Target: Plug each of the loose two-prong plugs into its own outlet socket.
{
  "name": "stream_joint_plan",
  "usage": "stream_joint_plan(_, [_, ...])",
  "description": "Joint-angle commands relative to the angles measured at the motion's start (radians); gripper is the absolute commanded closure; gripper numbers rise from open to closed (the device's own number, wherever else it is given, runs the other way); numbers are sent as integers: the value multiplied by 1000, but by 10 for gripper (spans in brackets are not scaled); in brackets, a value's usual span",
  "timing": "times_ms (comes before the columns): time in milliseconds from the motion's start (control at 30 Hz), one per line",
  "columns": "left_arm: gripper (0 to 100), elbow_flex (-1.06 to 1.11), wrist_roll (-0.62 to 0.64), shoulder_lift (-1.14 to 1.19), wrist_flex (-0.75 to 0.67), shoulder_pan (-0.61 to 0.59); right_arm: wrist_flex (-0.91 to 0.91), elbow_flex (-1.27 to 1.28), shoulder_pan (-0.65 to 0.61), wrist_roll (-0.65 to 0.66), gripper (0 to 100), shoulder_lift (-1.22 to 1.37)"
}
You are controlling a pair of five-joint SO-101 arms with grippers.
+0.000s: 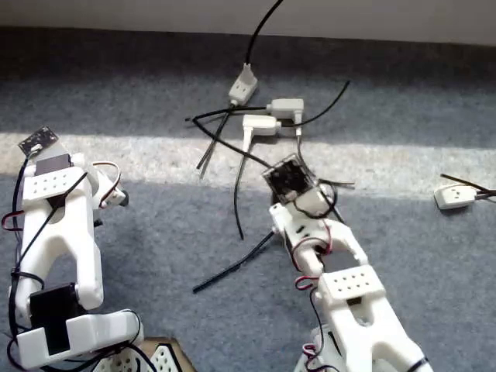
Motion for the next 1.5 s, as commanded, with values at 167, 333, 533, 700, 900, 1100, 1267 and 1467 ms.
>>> stream_joint_plan(167, [787, -4, 12, -28, -9, -4, -309, 371, 148, -57, 991, -219])
stream_joint_plan(333, [787, -4, 12, -28, -9, -4, -211, 418, 206, -120, 991, -283])
stream_joint_plan(533, [787, -2, 14, -28, -9, -4, -73, 420, 208, -118, 991, -355])
stream_joint_plan(700, [787, -2, 14, -27, -9, -4, 71, 420, 213, -49, 991, -374])
stream_joint_plan(900, [787, -2, 14, -27, -9, -4, 259, 420, 213, 40, 991, -378])
stream_joint_plan(1100, [787, -1, 14, -27, -9, -4, 280, 420, 214, 43, 991, -378])
stream_joint_plan(1267, [787, -1, 14, -27, -9, -4, 294, 420, 214, 44, 991, -378])
stream_joint_plan(1467, [787, -1, 12, -27, -8, 30, 294, 418, 288, 46, 991, -378])
